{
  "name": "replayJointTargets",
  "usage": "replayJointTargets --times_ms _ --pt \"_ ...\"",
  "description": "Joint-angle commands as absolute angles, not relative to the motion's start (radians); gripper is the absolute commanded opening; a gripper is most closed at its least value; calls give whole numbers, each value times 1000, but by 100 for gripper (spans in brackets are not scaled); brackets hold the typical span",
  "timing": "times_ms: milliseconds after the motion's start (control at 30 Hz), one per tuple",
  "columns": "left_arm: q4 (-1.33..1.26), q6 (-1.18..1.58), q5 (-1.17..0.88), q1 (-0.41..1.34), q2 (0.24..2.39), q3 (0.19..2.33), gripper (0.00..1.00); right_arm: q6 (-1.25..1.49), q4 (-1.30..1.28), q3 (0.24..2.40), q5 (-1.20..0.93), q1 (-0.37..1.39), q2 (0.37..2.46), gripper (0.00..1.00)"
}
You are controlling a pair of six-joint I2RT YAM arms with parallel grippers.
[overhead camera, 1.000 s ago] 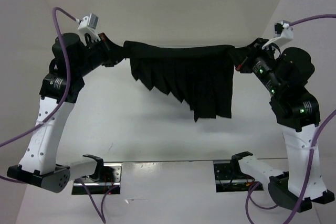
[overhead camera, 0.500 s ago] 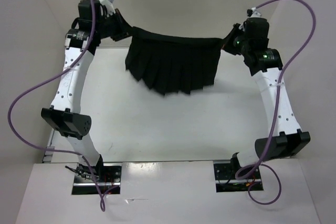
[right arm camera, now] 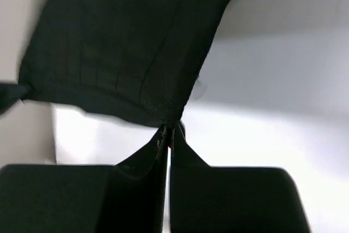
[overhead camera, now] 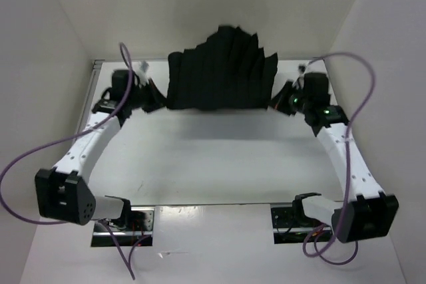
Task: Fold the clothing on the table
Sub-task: Fold the skirt
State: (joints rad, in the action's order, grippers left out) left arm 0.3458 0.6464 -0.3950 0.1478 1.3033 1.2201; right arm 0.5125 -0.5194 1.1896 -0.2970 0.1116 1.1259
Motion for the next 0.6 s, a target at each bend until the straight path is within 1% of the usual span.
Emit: replayJointTargets --times_ms 0,33,67,133,167,267,467,567 --pt "339 698 -356 184 1298 984 0 551 -682 933 -497 94 1140 0" --pt "339 724 -365 199 1280 945 0 551 -702 851 -573 94 1103 0" --pt "353 739 -365 234 1226 877 0 560 -754 819 -603 94 1083 0" --pt "380 771 -365 265 1157 822 0 560 -814 782 -624 94 1039 0" --pt "415 802 -356 278 1120 802 0 560 -889 799 -565 94 1002 0" --pt "512 828 -331 296 962 764 0 560 -986 850 -534 94 991 0" --pt "659 856 -311 296 830 773 0 560 -1005 850 -558 103 982 0" --pt "672 883 -311 296 795 758 0 560 -1014 850 -558 103 973 0"
